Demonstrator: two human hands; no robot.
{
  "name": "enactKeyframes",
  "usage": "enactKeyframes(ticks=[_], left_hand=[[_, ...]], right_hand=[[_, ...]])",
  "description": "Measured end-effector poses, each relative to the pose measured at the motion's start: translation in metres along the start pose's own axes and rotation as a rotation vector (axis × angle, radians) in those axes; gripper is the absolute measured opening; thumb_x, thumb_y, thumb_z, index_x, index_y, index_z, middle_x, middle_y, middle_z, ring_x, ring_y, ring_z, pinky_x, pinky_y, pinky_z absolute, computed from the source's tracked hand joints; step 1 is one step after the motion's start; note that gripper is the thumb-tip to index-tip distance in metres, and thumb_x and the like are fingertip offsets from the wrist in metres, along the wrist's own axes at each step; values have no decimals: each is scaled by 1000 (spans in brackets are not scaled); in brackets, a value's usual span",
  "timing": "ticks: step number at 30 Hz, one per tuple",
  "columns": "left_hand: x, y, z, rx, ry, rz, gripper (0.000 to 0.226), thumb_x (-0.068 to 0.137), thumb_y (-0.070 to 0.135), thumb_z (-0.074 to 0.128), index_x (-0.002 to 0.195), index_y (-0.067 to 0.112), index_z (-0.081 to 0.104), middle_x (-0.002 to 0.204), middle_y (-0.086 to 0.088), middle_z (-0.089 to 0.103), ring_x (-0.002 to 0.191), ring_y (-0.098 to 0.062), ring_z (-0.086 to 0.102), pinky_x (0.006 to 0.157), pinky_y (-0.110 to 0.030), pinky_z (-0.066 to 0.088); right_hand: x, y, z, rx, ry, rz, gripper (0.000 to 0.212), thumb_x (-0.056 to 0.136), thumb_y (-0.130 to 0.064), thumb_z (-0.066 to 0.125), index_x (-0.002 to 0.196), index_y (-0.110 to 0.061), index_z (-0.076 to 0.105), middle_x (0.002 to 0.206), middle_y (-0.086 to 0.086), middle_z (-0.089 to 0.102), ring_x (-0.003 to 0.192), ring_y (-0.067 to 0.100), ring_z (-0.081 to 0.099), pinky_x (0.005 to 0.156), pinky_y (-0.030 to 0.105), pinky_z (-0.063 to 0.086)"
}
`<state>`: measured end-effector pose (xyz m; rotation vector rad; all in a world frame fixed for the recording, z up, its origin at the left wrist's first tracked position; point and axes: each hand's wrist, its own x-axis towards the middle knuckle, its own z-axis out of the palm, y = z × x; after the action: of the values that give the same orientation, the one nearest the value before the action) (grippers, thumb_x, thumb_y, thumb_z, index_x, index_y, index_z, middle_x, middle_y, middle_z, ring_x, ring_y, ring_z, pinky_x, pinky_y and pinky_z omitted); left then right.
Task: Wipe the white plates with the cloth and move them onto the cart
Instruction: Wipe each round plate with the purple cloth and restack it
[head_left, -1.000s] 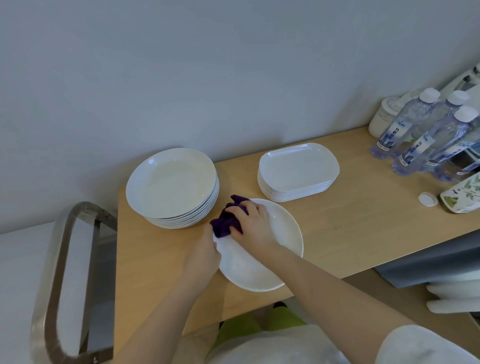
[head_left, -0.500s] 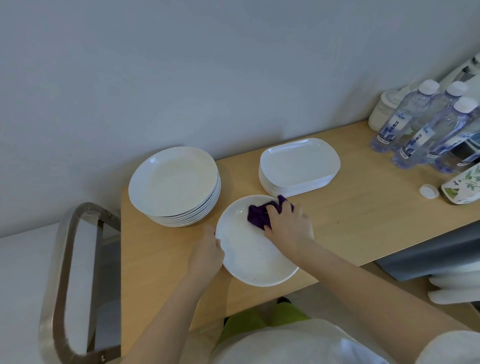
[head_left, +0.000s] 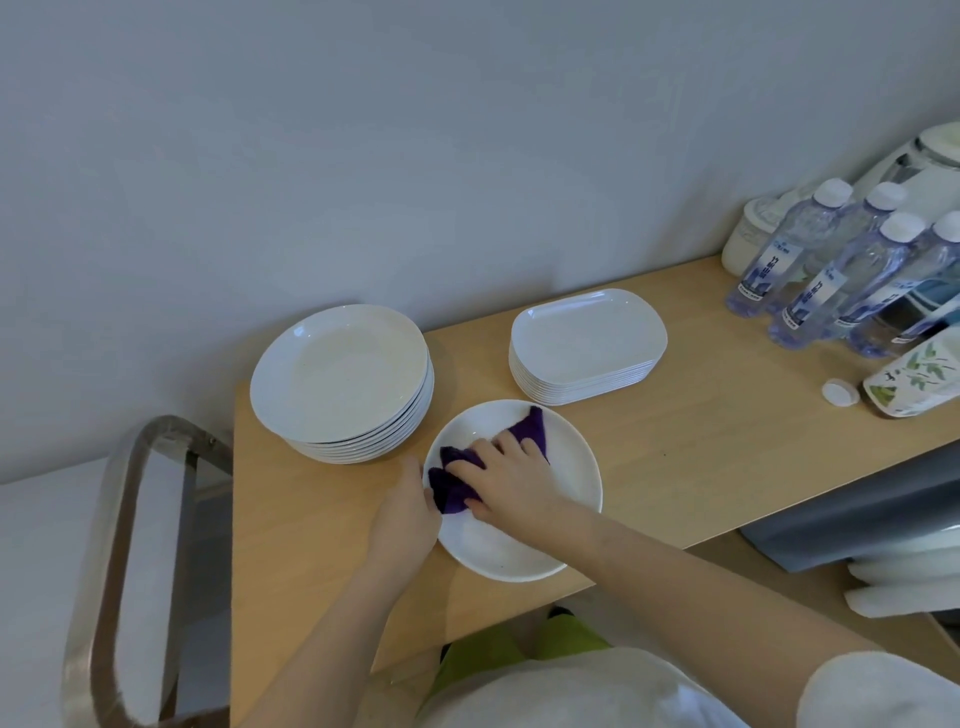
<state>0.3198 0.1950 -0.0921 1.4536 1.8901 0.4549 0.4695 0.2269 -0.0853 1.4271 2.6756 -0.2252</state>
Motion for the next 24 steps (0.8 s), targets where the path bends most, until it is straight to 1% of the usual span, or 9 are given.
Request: enactKeyframes(ticks=[2,4,7,10,14,16,20,22,24], left_hand=[[1,0,0,19,4,-6,11,92,3,43,93,13,37,72,-2,52,63,-22,51,54,-33,37],[1,-1,1,29,9,-16,13,93,3,42,96,14,36,72,-1,51,65,-22,52,52,-32,36],[2,-3,1,22,3,-39,12,95,6,42,98,17,37,74,2,50,65,-16,50,50,-26,33],[3,-3,2,6,-2,-66,13,96,6,42,99,19,38,74,3,50,64,-10,49,50,-24,33],[4,-3,1,-42,0,-73,10,96,7,41,96,17,40,75,0,51,65,-11,48,51,-26,33],[4,-3,-1,-81,-11,-83,8,96,7,42,97,15,41,76,-3,53,68,-16,51,55,-28,38],[3,-5,-6,-201,-51,-117,6,96,10,43,100,14,44,81,-10,58,79,-31,63,72,-44,54],[2,-6,-6,-235,-60,-123,6,96,11,45,99,16,44,81,-10,59,79,-30,65,73,-46,57],[3,-6,-6,-241,-59,-109,7,96,12,46,98,19,43,81,-5,59,75,-23,64,69,-43,58]], right_hand=[[8,-1,-2,-63,15,-7,36,94,-36,48,130,-29,48,128,6,52,112,34,46,85,46,41],[14,10,-7,-62,16,90,36,96,-35,46,132,-31,45,130,7,48,117,36,41,87,47,39],[12,33,-13,-73,20,305,33,97,-35,45,129,-28,42,129,8,45,117,35,38,76,42,42],[1,47,-12,-36,-53,398,40,96,-46,43,129,-24,43,125,7,45,112,33,41,68,35,40],[-14,55,-9,118,-139,498,46,95,-51,39,129,-20,45,122,9,48,110,31,43,74,34,41],[-20,52,-8,174,-127,519,47,95,-51,37,129,-19,46,122,9,49,110,30,45,78,35,42],[-23,32,-1,345,-103,526,50,95,-50,37,135,-20,43,120,7,50,98,25,52,80,33,38],[-23,20,1,449,-82,523,48,94,-51,38,131,-22,46,114,3,50,88,21,52,77,32,39],[-24,7,3,504,-61,472,44,93,-51,40,125,-23,49,108,1,51,85,19,53,79,35,44]])
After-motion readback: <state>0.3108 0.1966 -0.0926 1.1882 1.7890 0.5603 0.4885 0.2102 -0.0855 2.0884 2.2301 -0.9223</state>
